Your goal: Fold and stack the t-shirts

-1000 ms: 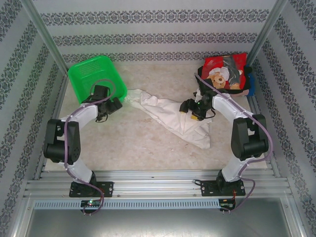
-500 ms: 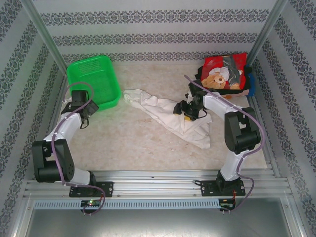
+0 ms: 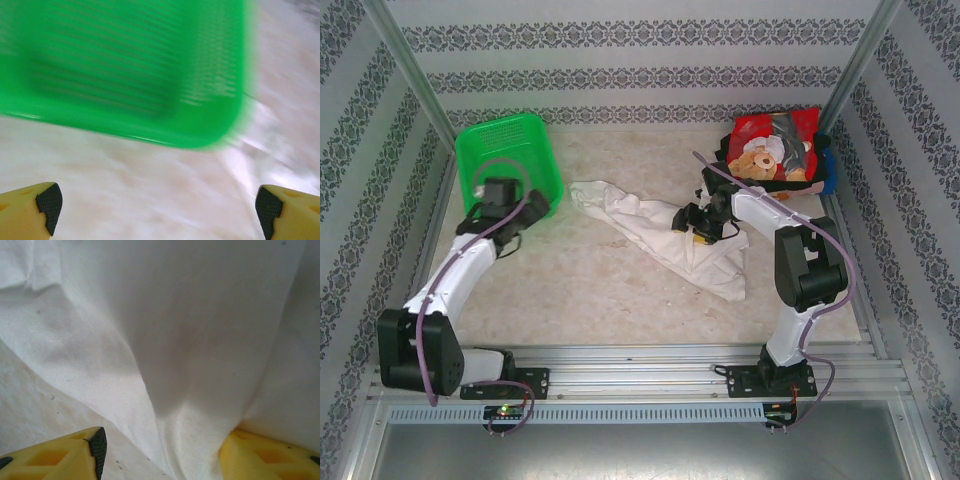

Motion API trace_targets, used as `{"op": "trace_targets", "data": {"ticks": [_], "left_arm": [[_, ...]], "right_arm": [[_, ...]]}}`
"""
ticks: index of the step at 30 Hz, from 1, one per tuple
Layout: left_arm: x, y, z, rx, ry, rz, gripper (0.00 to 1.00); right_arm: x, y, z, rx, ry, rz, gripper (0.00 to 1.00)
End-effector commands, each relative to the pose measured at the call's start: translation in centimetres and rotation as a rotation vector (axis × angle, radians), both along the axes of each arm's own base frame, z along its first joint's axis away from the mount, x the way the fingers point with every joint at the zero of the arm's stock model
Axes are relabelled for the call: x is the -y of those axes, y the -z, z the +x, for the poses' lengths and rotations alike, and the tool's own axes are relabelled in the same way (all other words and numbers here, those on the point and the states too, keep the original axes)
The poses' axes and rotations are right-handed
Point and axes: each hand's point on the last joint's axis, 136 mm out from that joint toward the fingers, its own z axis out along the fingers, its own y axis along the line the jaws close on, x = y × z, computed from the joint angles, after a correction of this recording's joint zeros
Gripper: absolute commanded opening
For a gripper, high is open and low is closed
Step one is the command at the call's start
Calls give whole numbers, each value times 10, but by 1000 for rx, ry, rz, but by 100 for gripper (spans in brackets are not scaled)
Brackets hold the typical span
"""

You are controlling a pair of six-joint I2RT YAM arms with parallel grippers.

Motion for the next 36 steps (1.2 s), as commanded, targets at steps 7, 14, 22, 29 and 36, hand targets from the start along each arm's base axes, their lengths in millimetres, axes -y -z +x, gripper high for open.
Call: {"op": "trace_targets", "data": {"ticks": [7,14,22,29,36], "left_arm": [[129,23,92,-1,195,-290,81],[58,74,108,-134,19,-134,52],[-16,88,81,-191,-83,-44,52],[25,60,95,-78,42,-136,63],[87,3,90,85,275,-137,87]], "right_arm": [[1,-7,8,34,1,-3,61],[-1,-8,11,44,14,5,58],[-7,0,13,26,14,-6,31],[-21,-42,43,165,12,68,0],[-44,-160,80,402,-17,257,0]]}}
